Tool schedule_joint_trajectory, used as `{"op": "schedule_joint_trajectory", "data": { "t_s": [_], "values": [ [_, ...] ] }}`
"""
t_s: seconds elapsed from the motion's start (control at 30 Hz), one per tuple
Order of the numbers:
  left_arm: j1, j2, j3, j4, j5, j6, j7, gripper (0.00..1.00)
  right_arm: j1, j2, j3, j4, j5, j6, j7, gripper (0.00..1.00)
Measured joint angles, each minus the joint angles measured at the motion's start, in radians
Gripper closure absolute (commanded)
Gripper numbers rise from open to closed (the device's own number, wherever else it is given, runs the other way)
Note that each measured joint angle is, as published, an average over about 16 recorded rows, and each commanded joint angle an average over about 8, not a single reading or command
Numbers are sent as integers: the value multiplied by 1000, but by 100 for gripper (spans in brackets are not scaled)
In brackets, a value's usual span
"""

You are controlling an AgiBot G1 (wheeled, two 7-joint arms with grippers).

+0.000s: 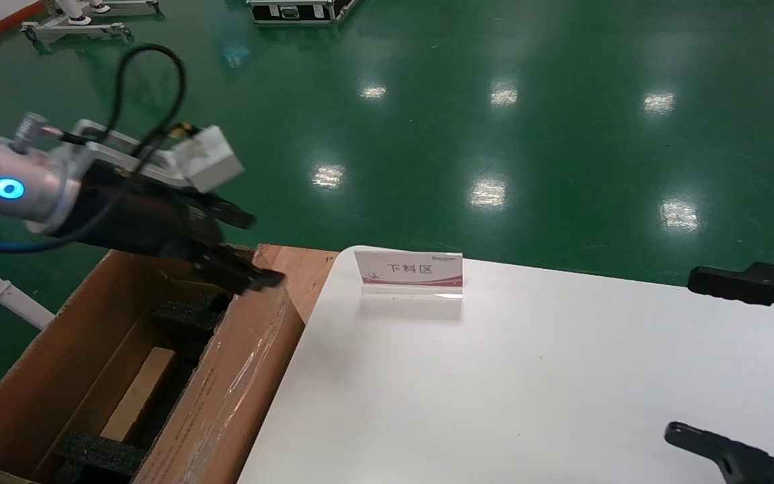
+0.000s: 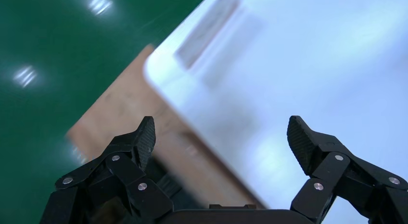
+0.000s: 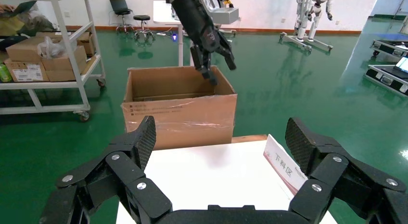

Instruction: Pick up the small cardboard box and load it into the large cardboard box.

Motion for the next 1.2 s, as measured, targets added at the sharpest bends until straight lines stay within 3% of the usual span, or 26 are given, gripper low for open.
{"op": "schedule_joint_trajectory", "data": {
  "t_s": [1.2],
  "values": [
    [994,179,-1165,45,-427,266,574,0,-3,-5,12,3,-8,-5,7,0]
  ]
}}
